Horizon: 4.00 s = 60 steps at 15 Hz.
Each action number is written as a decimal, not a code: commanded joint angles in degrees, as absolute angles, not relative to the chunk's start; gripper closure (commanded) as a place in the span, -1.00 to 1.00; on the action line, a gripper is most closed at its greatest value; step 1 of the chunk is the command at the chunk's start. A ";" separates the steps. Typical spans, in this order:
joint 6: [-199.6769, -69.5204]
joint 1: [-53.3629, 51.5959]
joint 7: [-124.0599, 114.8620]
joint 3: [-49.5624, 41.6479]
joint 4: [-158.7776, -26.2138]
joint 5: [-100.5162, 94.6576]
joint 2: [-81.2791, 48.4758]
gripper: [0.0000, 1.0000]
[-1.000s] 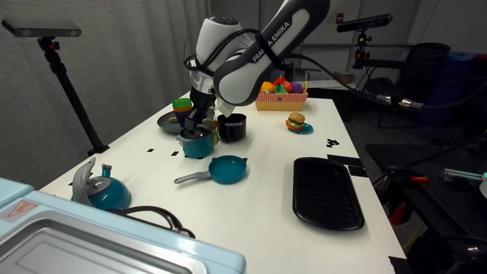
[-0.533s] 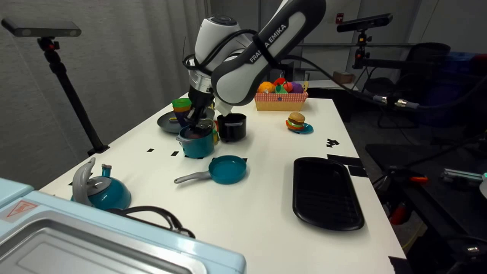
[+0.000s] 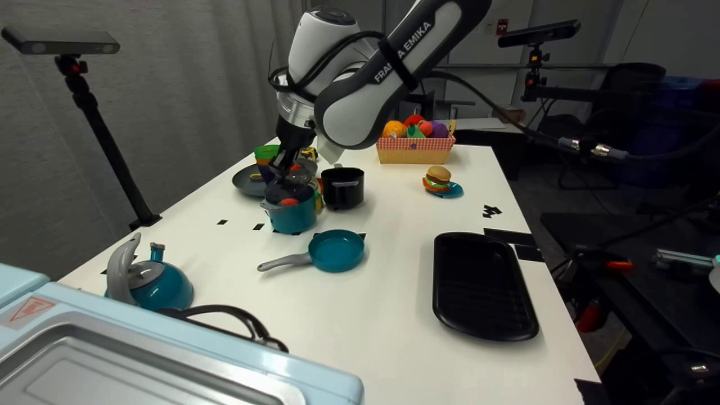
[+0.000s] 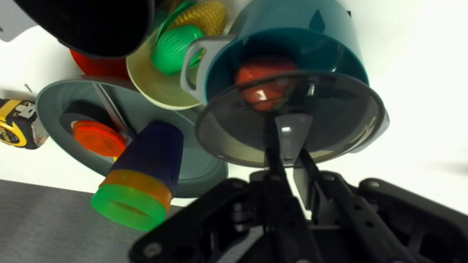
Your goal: Transfer the lid from the blue pot to the pan
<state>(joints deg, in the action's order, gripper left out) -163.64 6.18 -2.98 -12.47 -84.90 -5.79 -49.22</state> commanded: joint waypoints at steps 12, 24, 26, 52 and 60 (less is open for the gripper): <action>-169.93 8.94 3.92 -4.58 -124.72 -2.79 -22.85 0.93; -179.01 11.32 8.24 1.08 -125.39 -1.28 -27.90 0.93; -179.76 11.09 7.97 0.89 -124.04 -1.55 -29.59 0.93; -179.36 5.20 5.18 -5.21 -112.25 -2.48 -41.45 -0.83; -179.89 5.24 5.55 -5.19 -111.84 -2.77 -41.80 -1.00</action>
